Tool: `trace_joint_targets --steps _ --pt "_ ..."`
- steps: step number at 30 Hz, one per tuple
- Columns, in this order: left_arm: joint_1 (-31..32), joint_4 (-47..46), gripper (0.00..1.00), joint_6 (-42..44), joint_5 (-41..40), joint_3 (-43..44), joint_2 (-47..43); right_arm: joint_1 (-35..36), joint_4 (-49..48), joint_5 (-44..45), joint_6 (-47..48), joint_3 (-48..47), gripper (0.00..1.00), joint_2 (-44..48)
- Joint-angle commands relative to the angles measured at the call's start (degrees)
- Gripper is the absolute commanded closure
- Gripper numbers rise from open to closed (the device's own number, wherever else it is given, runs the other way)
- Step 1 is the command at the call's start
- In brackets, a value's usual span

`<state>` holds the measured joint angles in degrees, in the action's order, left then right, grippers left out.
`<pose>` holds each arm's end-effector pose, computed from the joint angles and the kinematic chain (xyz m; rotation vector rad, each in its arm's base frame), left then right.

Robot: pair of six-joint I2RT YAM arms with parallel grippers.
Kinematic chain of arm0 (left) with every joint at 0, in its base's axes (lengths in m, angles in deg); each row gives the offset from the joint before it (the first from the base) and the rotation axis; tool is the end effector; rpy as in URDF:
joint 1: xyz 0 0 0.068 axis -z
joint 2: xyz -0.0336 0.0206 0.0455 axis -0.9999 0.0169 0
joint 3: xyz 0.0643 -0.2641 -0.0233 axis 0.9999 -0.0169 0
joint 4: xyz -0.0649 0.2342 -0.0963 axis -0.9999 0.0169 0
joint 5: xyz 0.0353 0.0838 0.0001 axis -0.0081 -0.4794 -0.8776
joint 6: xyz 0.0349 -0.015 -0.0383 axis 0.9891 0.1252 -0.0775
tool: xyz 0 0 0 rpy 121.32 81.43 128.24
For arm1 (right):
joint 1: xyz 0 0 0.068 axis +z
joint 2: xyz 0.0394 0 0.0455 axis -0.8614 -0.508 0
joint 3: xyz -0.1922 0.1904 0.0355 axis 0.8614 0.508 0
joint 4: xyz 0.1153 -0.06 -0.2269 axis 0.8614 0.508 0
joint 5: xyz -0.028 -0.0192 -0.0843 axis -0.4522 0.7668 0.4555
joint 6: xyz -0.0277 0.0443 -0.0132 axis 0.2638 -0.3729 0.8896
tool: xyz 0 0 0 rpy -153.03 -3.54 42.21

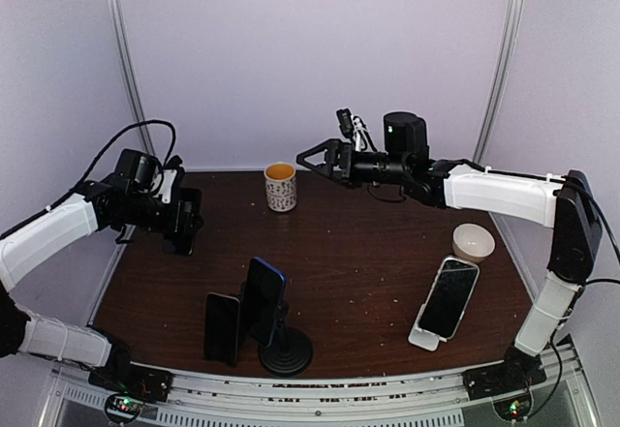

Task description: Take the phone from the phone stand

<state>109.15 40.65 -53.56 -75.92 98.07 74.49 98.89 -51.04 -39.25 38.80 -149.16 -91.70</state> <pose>0.2393 -0.0907 0.2873 0.0876 2.4034 -0.4136 0.3070 0.2802 0.3295 -0.5471 1.8829 1.5153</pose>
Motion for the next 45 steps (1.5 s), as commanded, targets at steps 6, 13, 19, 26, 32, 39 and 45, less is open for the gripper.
trace_joint_targets --steps 6,13,19,26,32,39,45 --pt "-8.6 1.9 0.62 -7.0 1.4 -7.4 -4.8 -1.0 -6.9 -2.7 -1.7 3.7 0.00 3.3" --pt "-12.7 8.9 0.62 -6.5 3.3 -8.4 -2.8 -1.5 -9.7 -3.5 -2.9 5.9 0.00 4.5" --pt "-15.4 13.8 0.60 -4.2 2.3 -7.2 2.1 -1.7 -13.0 -4.0 -4.5 7.8 0.00 4.8" --pt "-17.9 11.2 0.57 -3.3 4.8 -6.7 7.9 -2.5 -17.9 -4.9 -6.8 10.8 0.00 5.0" --pt "-20.3 11.6 0.55 1.5 8.3 -2.9 14.2 -2.9 -20.4 -5.5 -8.0 12.0 0.00 4.9" --pt "-22.6 14.9 0.52 7.8 7.5 0.7 19.1 -3.6 -25.8 -6.3 -10.8 14.1 0.00 4.4" --pt "-22.6 14.8 0.49 9.0 6.2 -0.4 20.9 -4.3 -29.8 -7.4 -13.5 14.8 0.00 3.5"
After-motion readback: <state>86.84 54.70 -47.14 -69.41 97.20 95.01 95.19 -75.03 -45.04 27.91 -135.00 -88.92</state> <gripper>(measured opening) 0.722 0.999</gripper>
